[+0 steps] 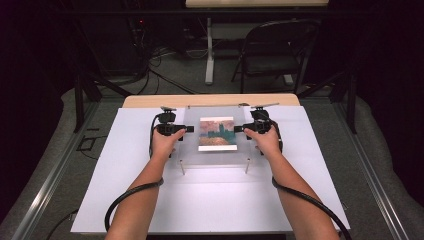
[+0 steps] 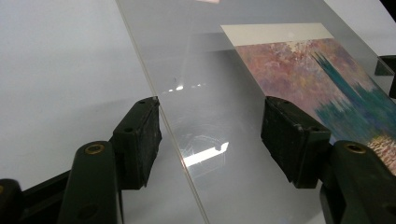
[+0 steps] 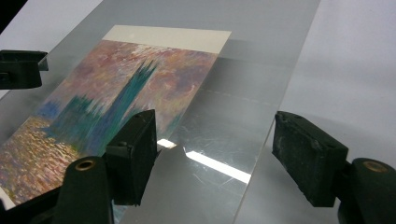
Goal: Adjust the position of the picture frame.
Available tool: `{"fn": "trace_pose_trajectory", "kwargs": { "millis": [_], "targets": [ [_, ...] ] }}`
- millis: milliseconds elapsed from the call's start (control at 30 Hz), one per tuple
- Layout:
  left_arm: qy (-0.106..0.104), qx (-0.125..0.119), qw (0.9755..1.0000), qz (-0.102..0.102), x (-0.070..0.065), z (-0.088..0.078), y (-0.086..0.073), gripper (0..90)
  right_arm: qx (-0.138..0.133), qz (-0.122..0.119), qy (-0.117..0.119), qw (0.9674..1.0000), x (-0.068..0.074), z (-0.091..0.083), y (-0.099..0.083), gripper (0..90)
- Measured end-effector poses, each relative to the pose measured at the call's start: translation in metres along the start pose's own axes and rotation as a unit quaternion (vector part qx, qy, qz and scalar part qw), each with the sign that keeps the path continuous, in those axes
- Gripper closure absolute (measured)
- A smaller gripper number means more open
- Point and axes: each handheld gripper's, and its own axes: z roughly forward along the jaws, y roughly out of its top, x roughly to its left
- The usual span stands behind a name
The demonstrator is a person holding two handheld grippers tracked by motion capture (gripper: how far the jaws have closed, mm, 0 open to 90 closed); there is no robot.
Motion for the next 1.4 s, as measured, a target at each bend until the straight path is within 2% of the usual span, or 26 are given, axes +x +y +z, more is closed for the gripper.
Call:
{"fn": "trace_pose_trajectory", "kwargs": {
  "millis": [200,300,433,467,767,867,967,1100,1400],
  "targets": [
    [-0.012,0.001,0.9998,-0.016,0.003,0.001,-0.0013,36.7,0.004,0.006,0.004,1.0,-0.0005,0.0009,0.0,29.0],
    [-0.013,0.004,0.9998,-0.017,0.0034,0.001,-0.0009,36.0,0.004,0.008,0.004,0.9999,-0.0009,0.0011,-0.0001,28.8],
    [-0.013,0.004,0.9997,-0.018,0.0031,0.0009,-0.0011,35.9,0.005,0.015,0.012,0.9998,-0.0028,0.0019,-0.0002,28.7],
    [-0.018,0.006,0.9996,-0.021,0.0035,0.0011,-0.0014,35.2,0.009,0.024,0.022,0.9994,-0.0039,0.0027,-0.0005,29.0],
    [-0.017,0.008,0.9996,-0.023,0.0026,0.002,-0.0015,32.7,0.006,0.026,0.017,0.9995,-0.0028,0.0033,-0.0008,29.0],
    [-0.029,0.015,0.9989,-0.033,0.0029,0.0032,-0.002,32.0,0.005,0.026,0.018,0.9995,-0.0034,0.003,-0.0009,29.5],
    [-0.021,0.013,0.9994,-0.026,0.0008,0.003,-0.0017,30.9,0.005,0.026,0.018,0.9995,-0.0038,0.003,-0.001,30.0],
    [-0.018,0.013,0.9994,-0.028,0.0002,0.0035,-0.0012,31.1,0.002,0.028,0.019,0.9994,-0.0041,0.0029,-0.001,30.8],
    [-0.02,0.005,0.9986,-0.049,0.0027,0.0023,-0.002,36.4,0.004,0.027,0.011,0.9996,-0.0027,0.002,-0.0001,31.7]
  ]
}}
